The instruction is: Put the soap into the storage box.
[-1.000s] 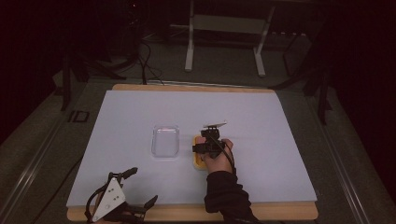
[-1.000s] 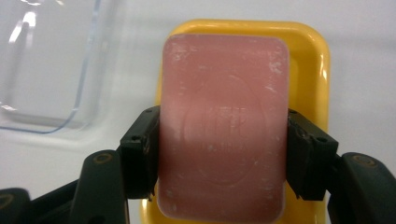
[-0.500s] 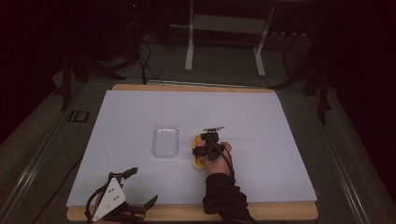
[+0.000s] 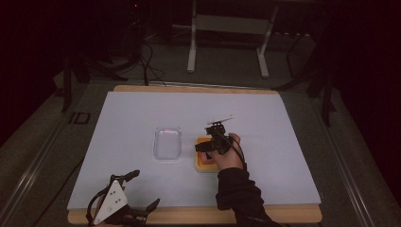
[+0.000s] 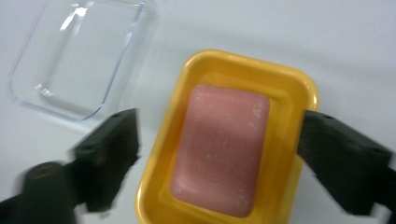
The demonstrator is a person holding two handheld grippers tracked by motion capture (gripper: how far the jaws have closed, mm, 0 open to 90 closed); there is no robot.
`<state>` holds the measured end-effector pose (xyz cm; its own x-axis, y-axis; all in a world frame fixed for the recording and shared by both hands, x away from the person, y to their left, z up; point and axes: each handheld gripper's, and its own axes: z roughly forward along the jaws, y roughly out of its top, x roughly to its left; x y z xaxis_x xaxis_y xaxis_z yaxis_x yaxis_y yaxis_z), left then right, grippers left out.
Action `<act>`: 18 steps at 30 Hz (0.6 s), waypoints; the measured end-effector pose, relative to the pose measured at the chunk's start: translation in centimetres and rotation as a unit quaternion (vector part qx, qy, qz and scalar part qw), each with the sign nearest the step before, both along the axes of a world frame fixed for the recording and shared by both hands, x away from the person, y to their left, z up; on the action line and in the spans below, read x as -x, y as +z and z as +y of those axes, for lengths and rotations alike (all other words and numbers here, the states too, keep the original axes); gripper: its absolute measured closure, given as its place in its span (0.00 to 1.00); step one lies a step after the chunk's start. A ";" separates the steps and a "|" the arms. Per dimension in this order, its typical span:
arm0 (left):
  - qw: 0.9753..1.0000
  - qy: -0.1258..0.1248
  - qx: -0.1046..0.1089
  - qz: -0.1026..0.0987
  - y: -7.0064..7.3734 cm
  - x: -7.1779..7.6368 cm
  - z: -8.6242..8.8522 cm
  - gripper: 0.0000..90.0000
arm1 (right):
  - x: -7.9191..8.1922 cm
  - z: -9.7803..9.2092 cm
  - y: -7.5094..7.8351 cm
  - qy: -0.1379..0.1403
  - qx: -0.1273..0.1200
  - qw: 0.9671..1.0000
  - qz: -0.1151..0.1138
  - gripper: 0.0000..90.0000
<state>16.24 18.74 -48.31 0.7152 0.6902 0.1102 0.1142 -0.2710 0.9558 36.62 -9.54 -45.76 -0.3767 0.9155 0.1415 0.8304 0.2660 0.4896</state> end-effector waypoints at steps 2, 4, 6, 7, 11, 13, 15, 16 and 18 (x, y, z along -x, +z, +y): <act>1.000 -0.001 -0.002 0.000 0.0 0.0 0.0 0.00 | 0.0 -0.4 0.4 0.013 0.014 1.000 -0.008 0.14; 1.000 -0.001 -0.002 0.001 0.0 0.0 -0.1 0.00 | 0.2 -0.9 0.8 0.041 0.003 0.999 -0.020 0.14; 1.000 -0.001 -0.002 0.002 0.0 -0.1 -0.1 0.00 | 0.4 -1.3 1.0 0.060 0.003 0.998 -0.037 0.14; 1.000 -0.001 -0.002 0.002 0.0 -0.1 -0.1 0.00 | 0.4 -1.5 1.1 0.067 -0.001 0.997 -0.044 0.14; 1.000 0.000 -0.004 0.002 0.0 0.0 0.0 0.00 | 0.7 -2.2 1.1 0.097 -0.002 0.994 -0.055 0.14; 1.000 0.001 -0.002 0.002 0.0 -0.1 0.0 0.00 | 0.9 -2.7 1.2 0.110 0.001 0.992 -0.065 0.14; 1.000 0.001 -0.003 0.003 -0.1 -0.1 0.0 0.00 | 0.9 -3.3 1.3 0.118 -0.011 0.991 -0.059 0.15; 1.000 0.001 -0.003 0.003 -0.1 -0.1 0.0 0.00 | 0.9 -3.7 1.4 0.121 -0.021 0.991 -0.061 0.15; 1.000 0.001 -0.004 0.003 -0.1 -0.1 0.0 0.00 | 1.1 -4.5 1.8 0.122 -0.023 0.990 -0.067 0.15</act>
<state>16.31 18.71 -48.37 0.7139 0.6913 0.1113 0.1203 -0.2778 0.9531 35.54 -14.00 -43.98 -0.6041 0.7887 0.1142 0.6705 0.4255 0.6078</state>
